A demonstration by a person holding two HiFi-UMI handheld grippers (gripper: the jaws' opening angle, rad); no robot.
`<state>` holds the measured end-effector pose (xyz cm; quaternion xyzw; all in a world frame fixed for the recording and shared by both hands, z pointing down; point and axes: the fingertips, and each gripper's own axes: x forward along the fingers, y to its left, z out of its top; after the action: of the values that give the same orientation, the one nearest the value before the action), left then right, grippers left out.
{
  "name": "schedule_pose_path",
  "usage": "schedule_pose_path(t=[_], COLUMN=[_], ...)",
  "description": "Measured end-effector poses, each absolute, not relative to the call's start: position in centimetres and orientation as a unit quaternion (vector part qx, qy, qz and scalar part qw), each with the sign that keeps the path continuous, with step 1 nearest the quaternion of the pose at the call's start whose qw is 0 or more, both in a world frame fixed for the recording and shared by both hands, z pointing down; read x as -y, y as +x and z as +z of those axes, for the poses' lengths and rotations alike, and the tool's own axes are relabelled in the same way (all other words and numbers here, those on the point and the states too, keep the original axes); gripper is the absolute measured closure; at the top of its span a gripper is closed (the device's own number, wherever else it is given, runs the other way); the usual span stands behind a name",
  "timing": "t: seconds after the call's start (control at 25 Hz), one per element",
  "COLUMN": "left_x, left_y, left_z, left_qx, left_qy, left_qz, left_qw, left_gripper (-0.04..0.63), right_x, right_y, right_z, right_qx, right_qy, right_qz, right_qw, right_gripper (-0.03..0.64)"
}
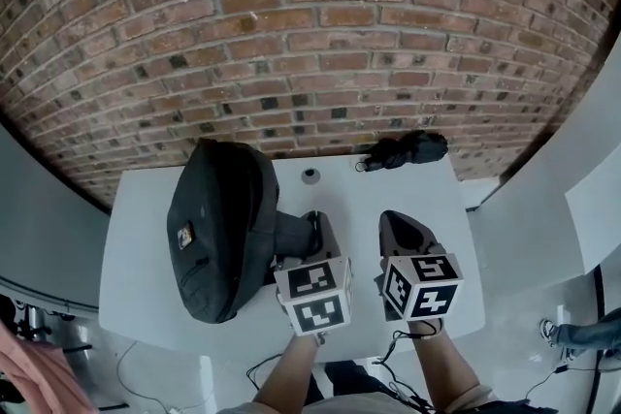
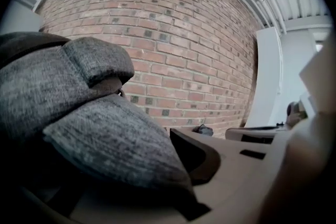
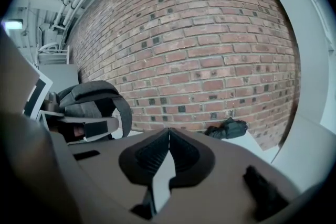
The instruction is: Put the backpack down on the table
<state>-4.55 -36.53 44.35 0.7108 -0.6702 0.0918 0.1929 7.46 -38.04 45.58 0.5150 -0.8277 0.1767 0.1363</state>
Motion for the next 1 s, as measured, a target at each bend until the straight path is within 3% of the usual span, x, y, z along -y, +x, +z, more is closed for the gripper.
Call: schedule_pose_path(t=[0.8,1.0], left_x=[36.1,36.0], left_y=[3.9,5.3], left_z=[54.6,56.4], left_qx=[0.638,0.616], left_qy=[0.719,0.732], left_qz=[0.154,0.165], left_qw=[0.229,0.241], left_gripper=[0.56,0.524], right_x=[37.0,36.4], right_y=[15.5,16.8], right_z=[53.3,55.4], right_qx=[0.793,0.785], right_qy=[0.538,0.543], right_qz=[0.239,0.249], right_qw=[0.156,0.166], right_gripper=[0.586,0.586])
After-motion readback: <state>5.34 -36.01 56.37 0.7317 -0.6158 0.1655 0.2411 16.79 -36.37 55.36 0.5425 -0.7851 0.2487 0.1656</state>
